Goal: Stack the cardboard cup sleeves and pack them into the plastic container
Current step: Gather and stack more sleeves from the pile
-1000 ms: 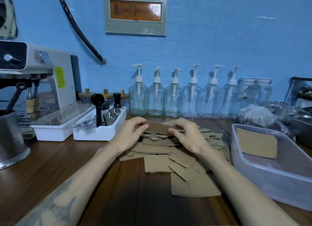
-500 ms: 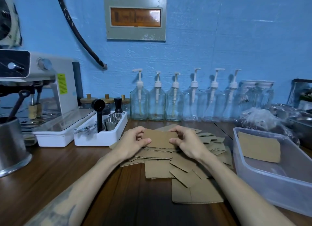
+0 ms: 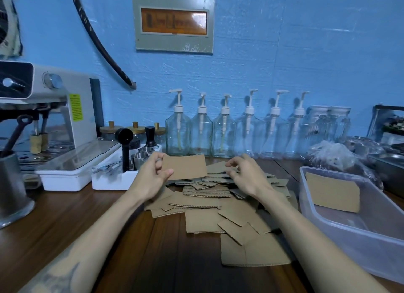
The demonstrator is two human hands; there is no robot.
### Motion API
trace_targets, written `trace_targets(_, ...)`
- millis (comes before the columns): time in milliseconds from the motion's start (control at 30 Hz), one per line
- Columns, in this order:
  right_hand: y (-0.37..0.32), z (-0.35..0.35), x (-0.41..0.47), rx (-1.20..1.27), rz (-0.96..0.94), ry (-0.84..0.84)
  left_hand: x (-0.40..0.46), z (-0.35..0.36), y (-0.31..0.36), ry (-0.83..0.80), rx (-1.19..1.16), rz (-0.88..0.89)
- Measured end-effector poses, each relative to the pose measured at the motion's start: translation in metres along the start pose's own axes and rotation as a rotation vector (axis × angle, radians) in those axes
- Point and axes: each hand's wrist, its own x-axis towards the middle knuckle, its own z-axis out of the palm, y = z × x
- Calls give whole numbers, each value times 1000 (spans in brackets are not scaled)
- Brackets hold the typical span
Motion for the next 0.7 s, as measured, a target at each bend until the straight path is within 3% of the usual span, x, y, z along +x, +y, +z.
trace_targets(367, -9, 17, 49, -188, 45, -250, 5, -1, -11, 51, 197, 63)
trace_targets(700, -5, 44, 75, -114, 81, -507, 6, -2, -17, 49, 184, 10)
